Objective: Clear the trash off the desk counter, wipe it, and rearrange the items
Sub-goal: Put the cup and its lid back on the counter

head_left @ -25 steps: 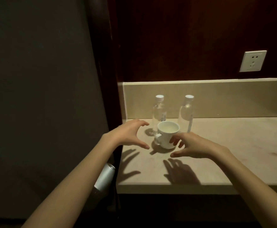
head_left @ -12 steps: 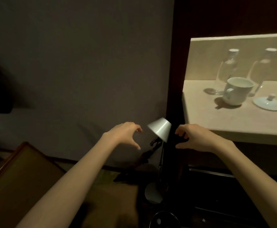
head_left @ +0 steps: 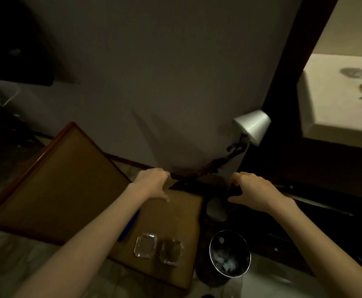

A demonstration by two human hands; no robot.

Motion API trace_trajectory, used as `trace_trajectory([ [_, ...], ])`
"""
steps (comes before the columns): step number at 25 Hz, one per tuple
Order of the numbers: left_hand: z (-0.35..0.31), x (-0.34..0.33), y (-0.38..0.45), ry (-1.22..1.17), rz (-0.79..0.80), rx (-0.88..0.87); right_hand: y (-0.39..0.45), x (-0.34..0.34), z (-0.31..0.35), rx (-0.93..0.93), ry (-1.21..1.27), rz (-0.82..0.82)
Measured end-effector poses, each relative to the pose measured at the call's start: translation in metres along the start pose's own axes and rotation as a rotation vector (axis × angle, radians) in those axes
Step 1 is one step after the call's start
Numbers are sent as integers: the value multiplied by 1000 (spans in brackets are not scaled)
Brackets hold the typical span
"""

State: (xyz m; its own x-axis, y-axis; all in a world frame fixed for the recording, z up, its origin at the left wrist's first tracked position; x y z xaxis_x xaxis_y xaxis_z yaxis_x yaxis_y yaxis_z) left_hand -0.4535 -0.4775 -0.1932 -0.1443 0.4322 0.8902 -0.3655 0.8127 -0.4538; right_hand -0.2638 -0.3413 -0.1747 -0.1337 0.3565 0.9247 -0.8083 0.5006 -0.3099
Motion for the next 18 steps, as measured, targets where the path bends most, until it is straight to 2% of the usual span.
trace_trajectory([
  [7, 47, -69, 22, 64, 19, 65, 24, -83, 45, -106, 53, 77],
  [12, 77, -141, 58, 113, 107, 57, 57, -165, 74, -209, 56, 136],
  [15, 91, -195, 70, -8, 198, 77, 71, -224, 88, -273, 110, 210],
  [18, 102, -262, 89, -325, 312, 145, 87, -285, 84, -301, 177, 270],
])
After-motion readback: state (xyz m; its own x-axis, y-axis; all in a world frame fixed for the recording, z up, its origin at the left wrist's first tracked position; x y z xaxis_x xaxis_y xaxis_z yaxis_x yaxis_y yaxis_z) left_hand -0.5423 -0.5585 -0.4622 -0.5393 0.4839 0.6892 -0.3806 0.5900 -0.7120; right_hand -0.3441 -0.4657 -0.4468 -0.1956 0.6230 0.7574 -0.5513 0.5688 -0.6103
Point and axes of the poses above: each hand's wrist, its own y-axis towards the middle knuckle, its own x-axis out of the back of the hand, z = x × y, the point moved 7 cm from there along y, towards the middle knuckle
